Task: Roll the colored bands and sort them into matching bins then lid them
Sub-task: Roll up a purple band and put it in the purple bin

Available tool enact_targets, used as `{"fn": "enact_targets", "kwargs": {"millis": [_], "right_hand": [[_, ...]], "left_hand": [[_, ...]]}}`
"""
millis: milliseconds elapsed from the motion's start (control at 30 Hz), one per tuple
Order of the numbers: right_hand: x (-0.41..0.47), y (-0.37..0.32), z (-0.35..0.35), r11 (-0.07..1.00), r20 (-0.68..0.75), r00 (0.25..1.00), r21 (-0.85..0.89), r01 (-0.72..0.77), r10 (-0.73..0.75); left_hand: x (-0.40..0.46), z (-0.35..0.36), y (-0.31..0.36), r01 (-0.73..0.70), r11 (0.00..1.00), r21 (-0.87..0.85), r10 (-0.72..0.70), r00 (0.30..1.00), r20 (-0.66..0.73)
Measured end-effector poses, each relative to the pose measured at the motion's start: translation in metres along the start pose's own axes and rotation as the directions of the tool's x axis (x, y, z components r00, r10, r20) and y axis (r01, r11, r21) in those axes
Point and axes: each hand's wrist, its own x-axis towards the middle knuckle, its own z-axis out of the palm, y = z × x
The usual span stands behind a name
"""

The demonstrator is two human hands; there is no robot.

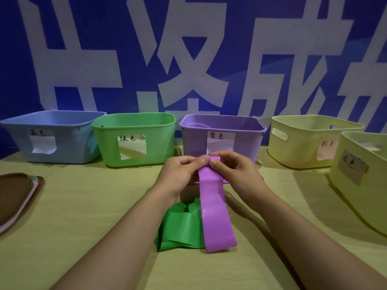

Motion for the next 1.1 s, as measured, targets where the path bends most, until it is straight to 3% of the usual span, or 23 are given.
{"fn": "enact_targets", "kwargs": {"millis": [167, 333, 600, 733, 967, 1100], "right_hand": [[0.000, 0.000, 0.001, 0.991, -0.011, 0.993, 0.056, -0.120, 0.121], [-0.003, -0.007, 0.001, 0.973, -0.111, 0.971, -0.063, -0.222, 0.214], [-0.004, -0.009, 0.003, 0.975, -0.138, 0.980, -0.146, -0.166, 0.146], [-0.002, -0.006, 0.003, 0.987, -0.125, 0.984, -0.083, -0.136, 0.125], [0.001, -0.003, 0.001, 0.993, -0.083, 0.990, 0.057, -0.106, 0.110], [0.000, -0.004, 0.001, 0.994, -0.079, 0.994, 0.081, -0.068, 0.074]], "left_hand": [[0.003, -0.002, -0.001, -0.044, 0.999, 0.023, 0.043, 0.998, 0.035], [0.002, -0.001, -0.002, -0.079, 0.996, 0.044, 0.076, 0.996, 0.050], [0.001, -0.002, -0.003, -0.143, 0.985, 0.094, 0.137, 0.988, 0.069], [0.001, -0.002, -0.002, -0.137, 0.988, 0.073, 0.131, 0.989, 0.072], [-0.002, -0.001, 0.002, 0.026, 0.995, -0.093, -0.015, 0.993, 0.118], [-0.004, 0.003, 0.003, 0.070, 0.995, -0.076, -0.057, 0.985, 0.161]]}}
